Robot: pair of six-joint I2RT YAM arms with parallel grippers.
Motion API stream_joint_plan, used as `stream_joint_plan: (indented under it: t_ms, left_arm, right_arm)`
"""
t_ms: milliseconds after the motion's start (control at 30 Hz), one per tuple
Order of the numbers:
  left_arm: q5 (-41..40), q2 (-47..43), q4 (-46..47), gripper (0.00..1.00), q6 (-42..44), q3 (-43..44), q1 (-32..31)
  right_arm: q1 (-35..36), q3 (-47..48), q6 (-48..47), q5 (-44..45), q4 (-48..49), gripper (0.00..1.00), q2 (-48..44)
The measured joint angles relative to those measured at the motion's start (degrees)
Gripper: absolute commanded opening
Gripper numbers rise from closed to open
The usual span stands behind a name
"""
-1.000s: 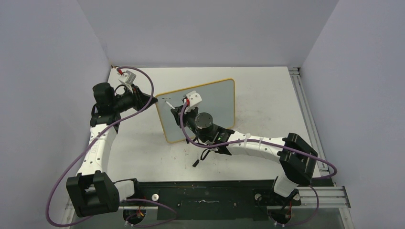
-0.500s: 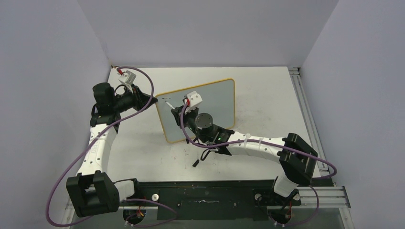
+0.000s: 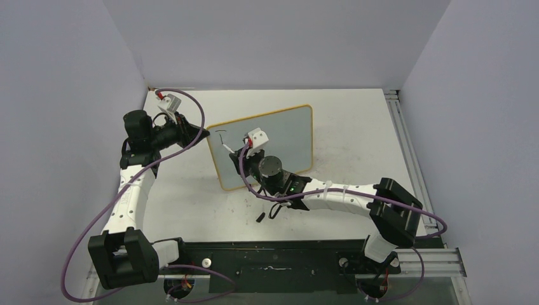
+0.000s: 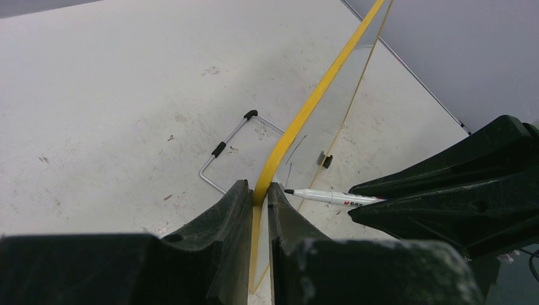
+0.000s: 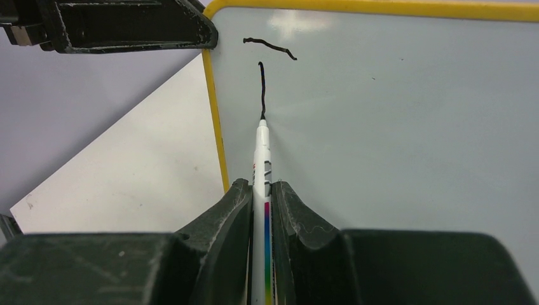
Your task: Write a sentence on the whiteboard
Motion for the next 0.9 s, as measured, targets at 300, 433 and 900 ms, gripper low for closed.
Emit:
stream_joint_plan:
  t_ms: [300,433,900]
  left_arm:
    - [0.07,0.0,0.0,0.0,0.0,0.0,0.02]
    - [0.07,0.0,0.0,0.0,0.0,0.0,0.02]
    - [0.09,0.0,-0.02,0.0,0.2,0.0,0.02]
  right_arm:
    - [0.48,-0.87,-0.24,0.26,-0.13,0.05,-0.35]
    - [0.74,-1.62,-0.44,1.22,0.0,0.05,-1.42]
    - [0.33,-2.08,-1.36,2.34,3.26,0.05,-2.45]
